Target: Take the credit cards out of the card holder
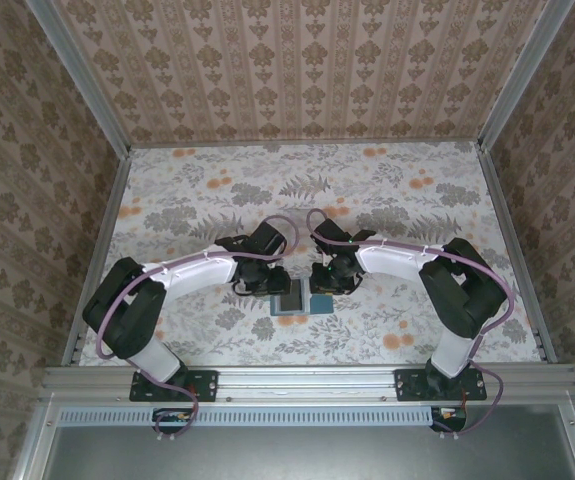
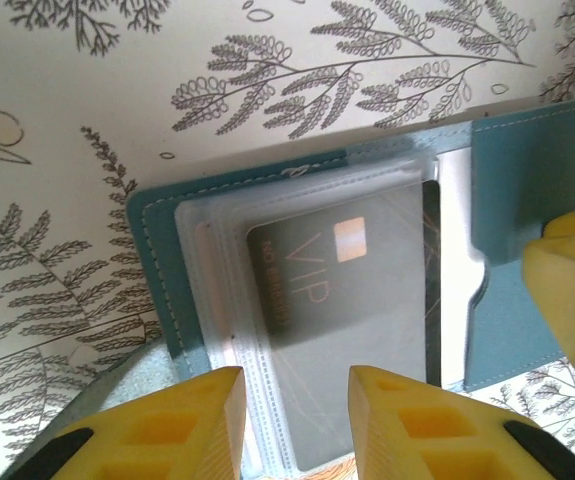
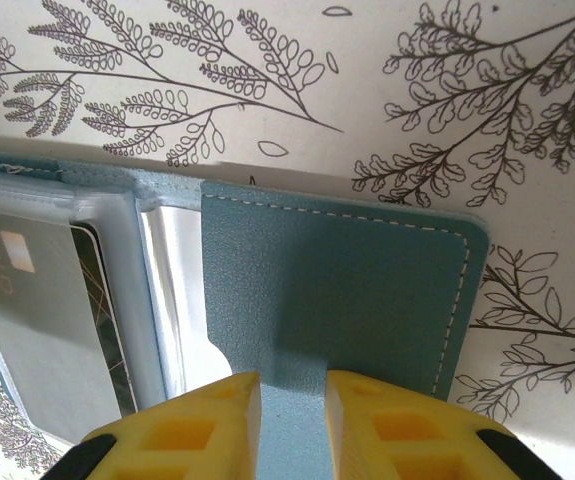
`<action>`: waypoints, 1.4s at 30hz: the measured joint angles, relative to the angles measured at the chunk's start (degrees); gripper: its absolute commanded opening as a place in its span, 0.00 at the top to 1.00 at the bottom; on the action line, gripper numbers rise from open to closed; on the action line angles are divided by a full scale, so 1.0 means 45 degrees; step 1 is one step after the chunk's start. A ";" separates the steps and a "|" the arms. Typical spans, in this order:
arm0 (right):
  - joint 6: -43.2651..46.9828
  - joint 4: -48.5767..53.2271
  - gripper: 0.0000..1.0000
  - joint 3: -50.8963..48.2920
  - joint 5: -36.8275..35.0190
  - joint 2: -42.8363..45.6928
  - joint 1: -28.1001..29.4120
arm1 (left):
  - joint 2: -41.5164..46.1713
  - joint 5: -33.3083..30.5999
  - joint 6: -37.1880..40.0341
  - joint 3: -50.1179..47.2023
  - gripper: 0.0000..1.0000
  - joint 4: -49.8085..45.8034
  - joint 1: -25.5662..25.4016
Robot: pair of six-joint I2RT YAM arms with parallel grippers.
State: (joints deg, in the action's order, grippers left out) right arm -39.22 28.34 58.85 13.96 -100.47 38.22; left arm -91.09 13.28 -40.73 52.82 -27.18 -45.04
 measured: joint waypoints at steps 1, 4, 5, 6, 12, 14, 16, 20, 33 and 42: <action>0.0000 0.0000 0.73 0.0000 0.0000 0.0000 0.0000 | -0.0005 0.0019 0.0000 0.0000 0.67 0.0053 0.0000; 0.0000 0.0005 0.74 0.0000 -0.0005 0.0000 0.0000 | -0.0049 0.0034 0.0005 0.0000 0.67 0.0097 0.0000; 0.0000 0.0005 0.74 0.0000 -0.0005 0.0000 -0.0015 | -0.0087 0.0024 0.0005 0.0000 0.67 0.0087 0.0000; 0.0000 0.0005 0.74 0.0000 0.0000 0.0000 -0.0019 | -0.0165 -0.0019 0.0005 0.0000 0.67 0.0083 0.0000; 0.0034 0.0010 0.74 0.0000 0.0000 0.0000 -0.0024 | -0.0486 -0.0117 0.0005 -0.0024 0.68 0.0102 0.0000; 0.0044 0.0005 0.74 0.0000 0.0000 0.0000 -0.0024 | -0.0486 -0.0117 0.0005 -0.0097 0.69 0.0136 0.0000; 0.0039 0.0000 0.75 0.0000 0.0015 0.0000 -0.0024 | -0.0486 -0.0112 0.0005 -0.0185 0.70 0.0151 0.0000; 0.0039 -0.0185 0.76 0.0000 0.0214 0.0000 -0.0058 | -0.0486 -0.0112 -0.0005 -0.0272 0.72 0.0165 0.0000; -0.0219 -0.1841 0.77 -0.0024 0.1875 0.0015 -0.0083 | -0.0432 -0.0102 -0.0044 -0.0471 0.74 0.0437 0.0015; -0.0442 -0.2613 0.77 -0.0044 0.2657 0.0010 -0.0083 | -0.0408 -0.0107 -0.0044 -0.0495 0.75 0.0452 0.0015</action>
State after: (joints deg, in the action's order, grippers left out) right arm -41.21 16.58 58.65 25.91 -100.42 37.85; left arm -92.92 12.80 -40.93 50.59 -25.15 -44.97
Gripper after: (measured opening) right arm 0.231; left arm 0.253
